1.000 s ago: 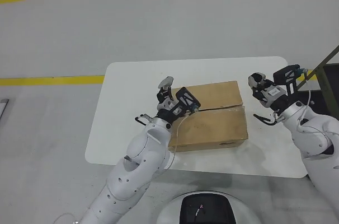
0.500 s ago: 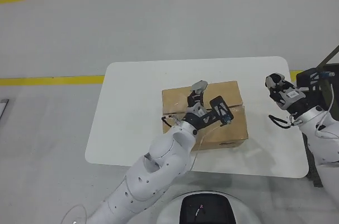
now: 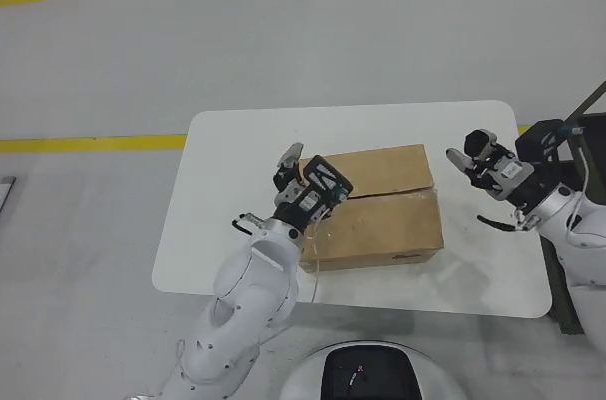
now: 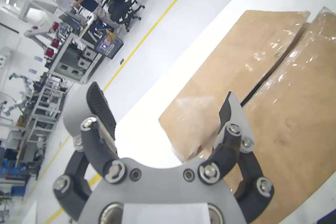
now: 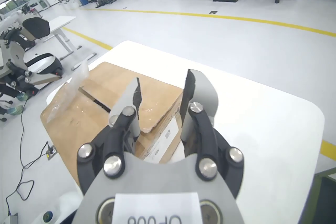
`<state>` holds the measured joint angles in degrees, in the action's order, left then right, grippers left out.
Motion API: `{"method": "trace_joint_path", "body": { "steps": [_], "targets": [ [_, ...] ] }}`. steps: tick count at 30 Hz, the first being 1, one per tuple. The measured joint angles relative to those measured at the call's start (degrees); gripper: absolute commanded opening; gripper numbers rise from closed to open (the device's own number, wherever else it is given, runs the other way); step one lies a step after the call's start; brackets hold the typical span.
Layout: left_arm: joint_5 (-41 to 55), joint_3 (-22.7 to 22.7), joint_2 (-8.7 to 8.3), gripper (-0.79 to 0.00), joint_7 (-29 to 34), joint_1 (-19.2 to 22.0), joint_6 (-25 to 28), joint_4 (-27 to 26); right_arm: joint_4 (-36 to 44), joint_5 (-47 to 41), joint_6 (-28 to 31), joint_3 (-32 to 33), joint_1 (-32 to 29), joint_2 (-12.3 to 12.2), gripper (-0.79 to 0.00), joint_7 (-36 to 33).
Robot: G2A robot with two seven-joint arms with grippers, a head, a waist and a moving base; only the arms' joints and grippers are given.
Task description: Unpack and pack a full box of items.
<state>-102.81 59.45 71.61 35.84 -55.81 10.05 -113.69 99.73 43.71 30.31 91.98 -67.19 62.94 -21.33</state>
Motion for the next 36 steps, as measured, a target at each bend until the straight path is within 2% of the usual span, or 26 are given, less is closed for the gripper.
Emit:
{"method": "trace_joint_path", "body": {
  "steps": [6, 11, 16, 19, 20, 23, 28, 31, 36],
  "targets": [
    [-1.3, 11.6, -1.71, 0.000, 2.5, -10.3, 2.4, -7.8, 2.0, 5.4, 8.9, -3.2, 2.1, -0.5, 0.000, -0.8],
    [1.0, 18.1, -2.26, 0.000, 4.6, -18.1, 2.1, -9.1, 3.6, 22.3, 17.4, -8.5, 6.0, -0.8, 0.000, 2.2],
    [3.0, 20.2, -2.37, 0.000, 4.7, -22.5, 2.2, -9.9, 2.4, 42.6, 21.0, -14.4, 10.2, -1.0, 0.000, 13.5],
    [3.3, 20.2, -2.32, 0.000, 4.5, -23.4, 2.0, -10.2, 1.6, 50.6, 20.0, -15.5, 10.8, -1.1, 0.000, 20.8],
    [3.3, 20.2, -2.32, 0.000, 4.5, -23.4, 1.9, -10.2, 1.6, 50.8, 20.0, -15.5, 10.8, -1.1, 0.000, 21.2],
    [3.3, 20.2, -2.32, 0.000, 4.5, -23.4, 2.0, -10.2, 1.6, 48.3, 20.1, -15.4, 10.8, -1.1, 0.000, 18.0],
    [3.3, 20.2, -2.32, 0.000, 4.5, -23.4, 2.0, -10.2, 2.4, 49.1, 19.4, -15.4, 10.8, -1.1, 0.000, 17.6],
    [3.3, 20.2, -2.32, 0.000, 4.5, -23.4, 2.0, -10.2, 3.9, 56.0, 19.9, -16.9, 11.5, -1.6, 0.000, 17.5],
    [3.3, 20.2, -2.32, 0.000, 4.5, -23.4, 2.0, -10.2, 3.3, 67.7, 21.7, -21.3, 15.3, -2.0, 0.000, 21.5]
  ]
}}
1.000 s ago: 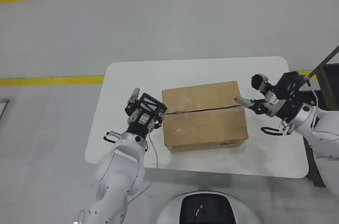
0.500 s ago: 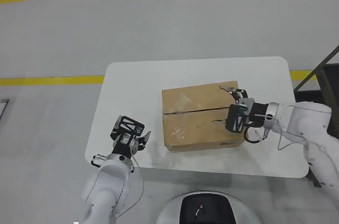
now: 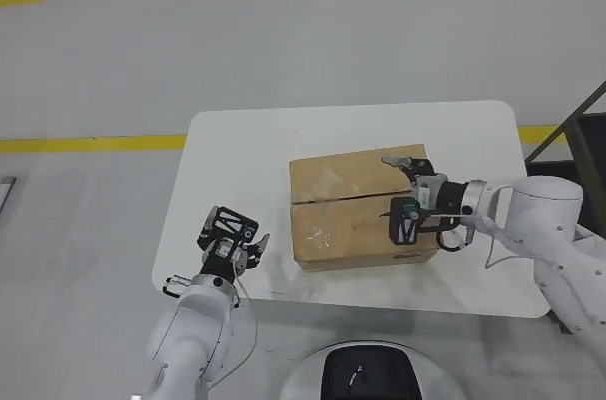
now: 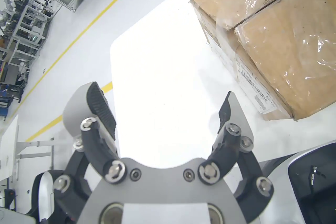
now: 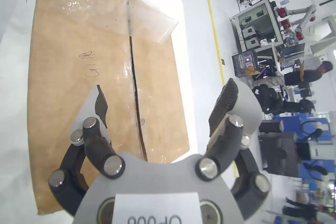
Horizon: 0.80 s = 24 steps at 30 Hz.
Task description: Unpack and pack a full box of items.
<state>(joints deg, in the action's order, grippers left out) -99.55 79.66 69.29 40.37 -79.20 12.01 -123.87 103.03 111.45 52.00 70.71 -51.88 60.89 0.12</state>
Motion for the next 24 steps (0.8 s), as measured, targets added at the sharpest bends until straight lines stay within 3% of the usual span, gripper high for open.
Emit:
{"method": "trace_joint_path", "body": {
  "steps": [3, 5, 6, 9, 11, 14, 16, 19, 24],
  "targets": [
    [0.0, 0.0, 0.00, 0.000, 0.0, 0.0, 0.0, 0.0, -0.2, 10.3, 0.1, -4.8, 3.5, -0.4, -0.015, 3.8],
    [0.0, 0.0, 0.00, 0.000, 0.0, 0.0, 0.0, 0.0, -0.4, 17.9, -0.8, -8.7, 5.7, -0.7, -0.123, 7.7],
    [0.0, 0.0, 0.00, 0.000, 0.0, 0.0, 0.0, 0.0, -0.9, 20.6, -1.7, -10.3, 6.5, -0.7, -0.215, 9.6],
    [0.0, 0.0, 0.00, 0.000, 0.0, 0.0, 0.0, 0.0, -3.5, 27.5, -5.5, -14.2, 8.4, -0.9, -0.268, 14.6],
    [0.0, 0.0, 0.00, 0.000, 0.0, 0.0, 0.0, 0.0, -5.0, 30.6, -8.2, -16.1, 9.2, -0.8, -0.397, 16.4],
    [0.0, 0.0, 0.00, 0.000, 0.0, 0.0, 0.0, 0.0, -5.9, 33.0, -11.2, -18.2, 10.1, -0.5, -0.320, 16.8],
    [0.0, 0.0, 0.00, 0.000, 0.0, 0.0, 0.0, 0.0, -6.2, 33.7, -12.5, -19.2, 10.6, -0.2, -0.317, 16.8],
    [0.0, 0.0, 0.00, 0.000, 0.0, 0.0, 0.0, 0.0, -6.7, 34.3, -13.8, -20.4, 11.3, 0.1, -0.219, 17.0],
    [0.0, 0.0, 0.00, 0.000, 0.0, 0.0, 0.0, 0.0, -7.8, 35.2, -14.3, -22.1, 12.6, 0.6, -0.237, 17.8]
  ]
}}
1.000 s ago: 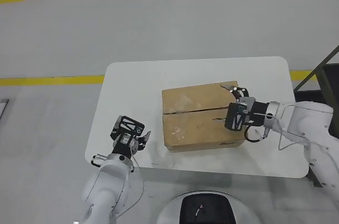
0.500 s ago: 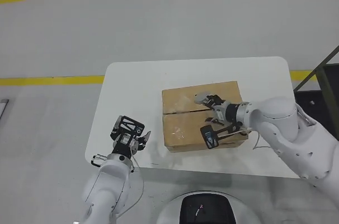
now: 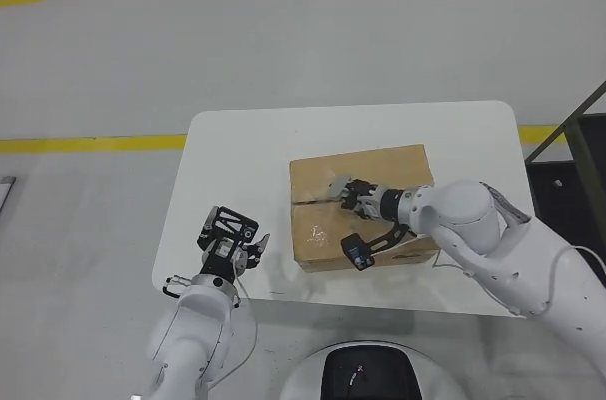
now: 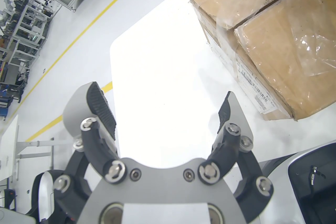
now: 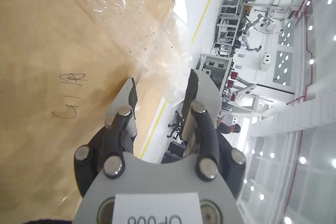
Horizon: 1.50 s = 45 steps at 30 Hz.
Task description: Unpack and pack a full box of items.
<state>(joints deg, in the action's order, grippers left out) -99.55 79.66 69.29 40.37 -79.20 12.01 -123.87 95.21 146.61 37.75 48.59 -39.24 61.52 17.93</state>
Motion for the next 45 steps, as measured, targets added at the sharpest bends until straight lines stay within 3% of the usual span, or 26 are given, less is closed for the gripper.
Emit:
{"method": "trace_joint_path", "body": {
  "steps": [5, 8, 12, 14, 21, 27, 33, 40, 43, 45],
  "targets": [
    [0.0, 0.0, 0.00, 0.000, 0.0, 0.0, 0.0, 0.0, -1.2, 1.0, -1.1, -1.3, 0.9, 0.5, -0.416, 0.2],
    [0.0, 0.0, 0.00, 0.000, 0.0, 0.0, 0.0, 0.0, -2.1, 2.0, -1.8, -2.2, 1.5, 0.7, -0.465, 0.5],
    [0.0, 0.0, 0.00, 0.000, 0.0, 0.0, 0.0, 0.0, -3.3, 3.7, -2.6, -3.6, 2.7, 1.1, -0.594, 1.4],
    [0.0, 0.0, 0.00, 0.000, 0.0, 0.0, 0.0, 0.0, -3.8, 4.6, -2.9, -4.3, 3.3, 1.3, -0.785, 2.0],
    [0.0, 0.0, 0.00, 0.000, 0.0, 0.0, 0.0, 0.0, -4.7, 0.8, -3.8, -2.9, 3.7, 2.0, -0.785, 0.4],
    [0.0, 0.0, 0.00, 0.000, 0.0, 0.0, 0.0, 0.0, -5.7, -18.4, -4.4, 3.9, 0.9, 3.0, -0.785, -3.1],
    [0.0, 0.0, 0.00, 0.000, 0.0, 0.0, 0.0, 0.0, -9.5, -50.7, -3.5, 10.8, -2.7, 4.5, -0.785, -4.5],
    [0.0, 0.0, 0.00, 0.000, 0.0, 0.0, 0.0, 0.0, -10.9, -85.2, -1.5, 13.7, -5.4, 5.6, -0.785, -14.6],
    [0.0, 0.0, 0.00, 0.000, 0.0, 0.0, 0.0, 0.0, -9.8, -93.2, -1.7, 14.1, -5.6, 5.7, -0.785, -21.0],
    [0.0, 0.0, 0.00, 0.000, 0.0, 0.0, 0.0, 0.0, -9.7, -93.2, -1.7, 14.1, -5.5, 5.6, -0.785, -22.0]
  ]
}}
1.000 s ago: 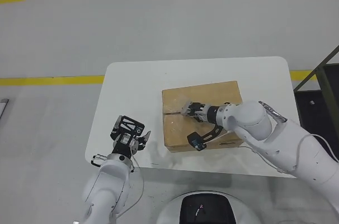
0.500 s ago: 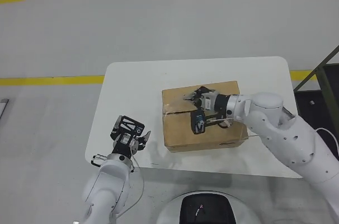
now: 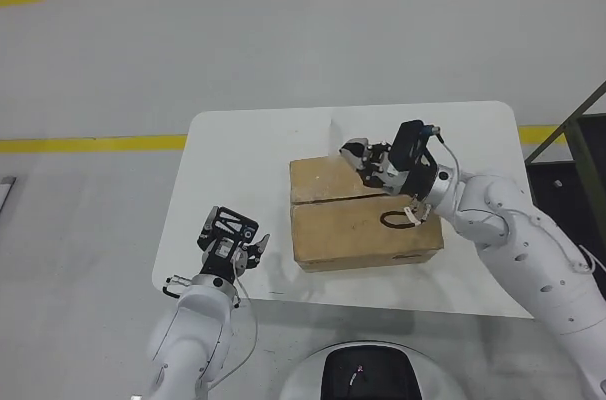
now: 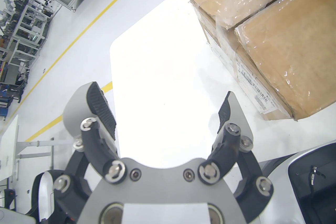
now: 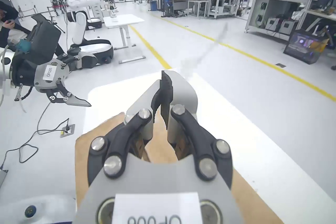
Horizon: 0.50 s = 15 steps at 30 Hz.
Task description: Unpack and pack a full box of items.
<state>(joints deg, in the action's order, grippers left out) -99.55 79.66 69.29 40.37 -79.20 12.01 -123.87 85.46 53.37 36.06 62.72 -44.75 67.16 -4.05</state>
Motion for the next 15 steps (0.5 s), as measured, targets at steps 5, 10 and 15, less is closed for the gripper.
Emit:
{"method": "trace_joint_path", "body": {
  "steps": [5, 10, 15],
  "targets": [
    [0.0, 0.0, 0.00, 0.000, 0.0, 0.0, 0.0, 0.0, 0.0, 0.6, 0.0, 0.0, 0.0, 0.0, -0.785, 1.1],
    [0.6, 0.0, 0.03, 0.000, -0.8, -0.2, -0.1, 0.1, 0.6, -0.1, -1.0, -0.1, -0.8, 0.1, -0.785, 1.5],
    [5.1, 0.1, 0.25, 0.000, -2.3, 0.1, 0.1, -0.1, 1.2, -5.0, -2.5, -0.2, -1.0, 0.7, -0.785, 3.6]
  ]
}}
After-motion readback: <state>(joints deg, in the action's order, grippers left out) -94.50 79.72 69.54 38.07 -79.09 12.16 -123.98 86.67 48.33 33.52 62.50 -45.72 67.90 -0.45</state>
